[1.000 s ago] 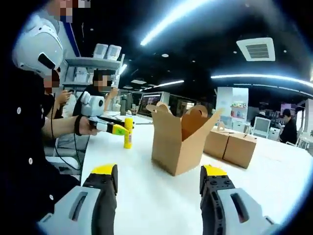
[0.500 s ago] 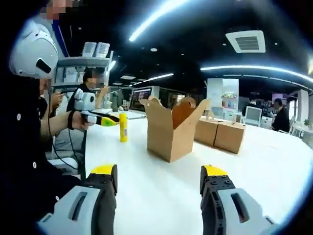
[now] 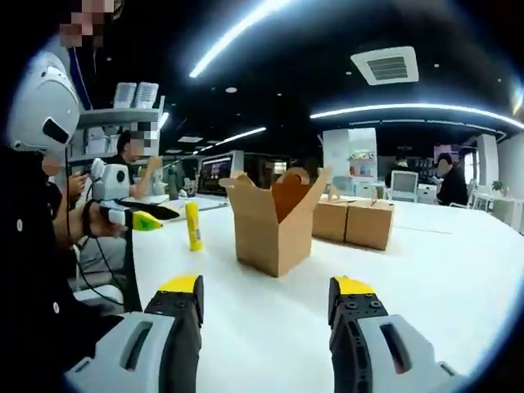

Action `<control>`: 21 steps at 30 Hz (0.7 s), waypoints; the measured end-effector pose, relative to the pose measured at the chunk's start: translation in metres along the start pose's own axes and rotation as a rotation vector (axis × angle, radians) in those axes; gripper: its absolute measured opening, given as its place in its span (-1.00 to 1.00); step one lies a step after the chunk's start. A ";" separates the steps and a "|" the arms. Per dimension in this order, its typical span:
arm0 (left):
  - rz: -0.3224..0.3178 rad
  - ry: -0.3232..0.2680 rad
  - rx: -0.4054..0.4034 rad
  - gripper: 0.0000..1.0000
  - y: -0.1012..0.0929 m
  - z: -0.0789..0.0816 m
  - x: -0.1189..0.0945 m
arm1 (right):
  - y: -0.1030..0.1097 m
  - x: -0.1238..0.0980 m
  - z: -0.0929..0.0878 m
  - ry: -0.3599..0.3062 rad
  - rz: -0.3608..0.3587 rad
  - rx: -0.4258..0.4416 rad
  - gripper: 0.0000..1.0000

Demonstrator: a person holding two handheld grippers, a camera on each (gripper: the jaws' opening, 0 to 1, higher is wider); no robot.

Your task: Pick up one paper box from the group, open the paper box, and remove the item inside

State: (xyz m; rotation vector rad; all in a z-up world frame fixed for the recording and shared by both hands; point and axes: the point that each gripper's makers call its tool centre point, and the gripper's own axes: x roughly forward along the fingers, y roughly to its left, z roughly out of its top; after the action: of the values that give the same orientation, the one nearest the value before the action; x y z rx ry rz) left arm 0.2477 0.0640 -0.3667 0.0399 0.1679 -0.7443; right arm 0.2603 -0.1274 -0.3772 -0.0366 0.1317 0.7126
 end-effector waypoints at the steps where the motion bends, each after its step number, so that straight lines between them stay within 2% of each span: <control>1: -0.012 0.004 0.021 -0.12 -0.006 0.000 0.006 | 0.000 0.002 0.000 0.000 0.001 0.004 0.19; 4: -0.008 0.023 0.031 -0.17 -0.014 -0.002 0.026 | 0.001 0.013 -0.001 0.006 -0.004 0.002 0.17; 6: 0.062 0.077 -0.012 -0.34 -0.006 -0.015 0.038 | 0.002 0.018 0.000 0.000 -0.005 -0.003 0.14; 9: 0.109 0.079 -0.063 -0.26 0.001 -0.020 0.050 | 0.001 0.027 0.003 -0.016 -0.016 0.024 0.08; 11: 0.131 0.082 -0.068 -0.26 0.006 -0.022 0.055 | 0.001 0.035 0.003 -0.014 -0.025 0.028 0.06; 21: 0.173 0.103 -0.039 -0.30 0.020 -0.020 0.088 | -0.005 0.075 0.008 -0.011 -0.030 0.046 -0.13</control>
State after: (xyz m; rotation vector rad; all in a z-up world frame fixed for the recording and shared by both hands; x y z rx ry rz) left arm 0.3226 0.0215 -0.4013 0.0556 0.2739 -0.5662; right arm 0.3205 -0.0815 -0.3795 0.0096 0.1368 0.6800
